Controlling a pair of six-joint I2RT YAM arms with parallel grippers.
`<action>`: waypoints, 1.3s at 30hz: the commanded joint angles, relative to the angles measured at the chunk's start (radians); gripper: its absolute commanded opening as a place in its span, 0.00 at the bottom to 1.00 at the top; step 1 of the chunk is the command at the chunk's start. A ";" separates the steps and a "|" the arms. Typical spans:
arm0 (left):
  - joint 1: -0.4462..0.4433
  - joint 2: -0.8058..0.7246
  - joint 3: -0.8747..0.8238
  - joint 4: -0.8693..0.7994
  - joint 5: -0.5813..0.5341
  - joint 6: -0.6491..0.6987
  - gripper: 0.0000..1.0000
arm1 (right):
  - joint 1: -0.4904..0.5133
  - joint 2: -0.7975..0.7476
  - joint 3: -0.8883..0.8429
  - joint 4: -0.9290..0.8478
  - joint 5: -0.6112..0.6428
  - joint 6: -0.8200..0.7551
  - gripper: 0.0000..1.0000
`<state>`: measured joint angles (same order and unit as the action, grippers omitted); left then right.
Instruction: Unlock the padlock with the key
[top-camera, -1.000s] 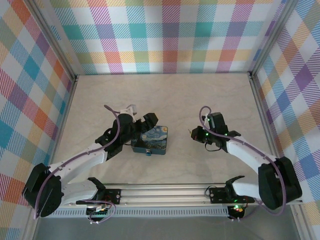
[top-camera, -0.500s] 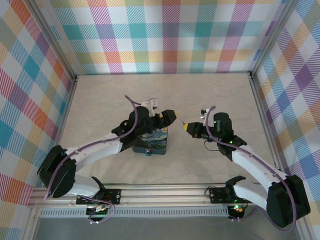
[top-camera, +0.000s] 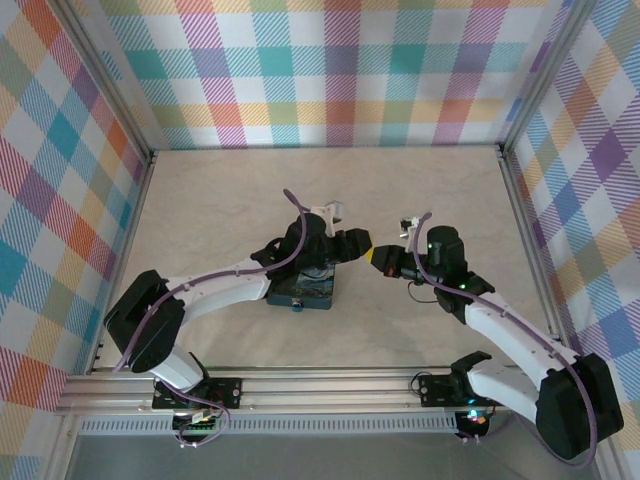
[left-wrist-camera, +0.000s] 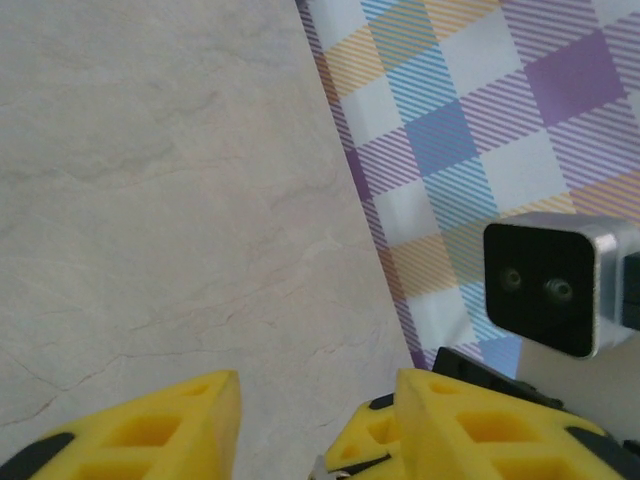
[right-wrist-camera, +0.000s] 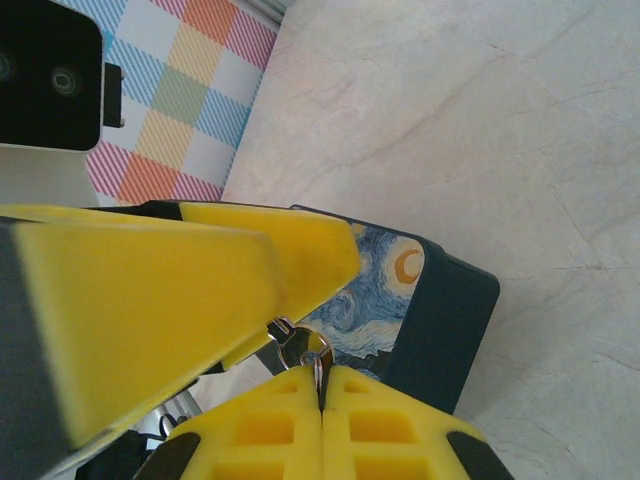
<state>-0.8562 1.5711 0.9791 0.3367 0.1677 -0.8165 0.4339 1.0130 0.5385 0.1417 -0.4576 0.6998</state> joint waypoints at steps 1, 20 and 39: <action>-0.015 0.016 0.030 0.034 0.006 0.011 0.38 | 0.008 -0.017 0.016 0.024 -0.014 0.007 0.00; -0.005 -0.109 0.044 -0.121 -0.006 0.190 0.00 | -0.080 -0.081 -0.015 -0.020 -0.209 -0.082 0.29; 0.040 -0.169 0.044 -0.056 0.277 0.223 0.00 | -0.101 -0.096 -0.089 0.404 -0.419 0.061 0.49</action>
<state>-0.8265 1.4307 0.9962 0.2401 0.4084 -0.6048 0.3267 0.9066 0.4484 0.4747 -0.8494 0.7441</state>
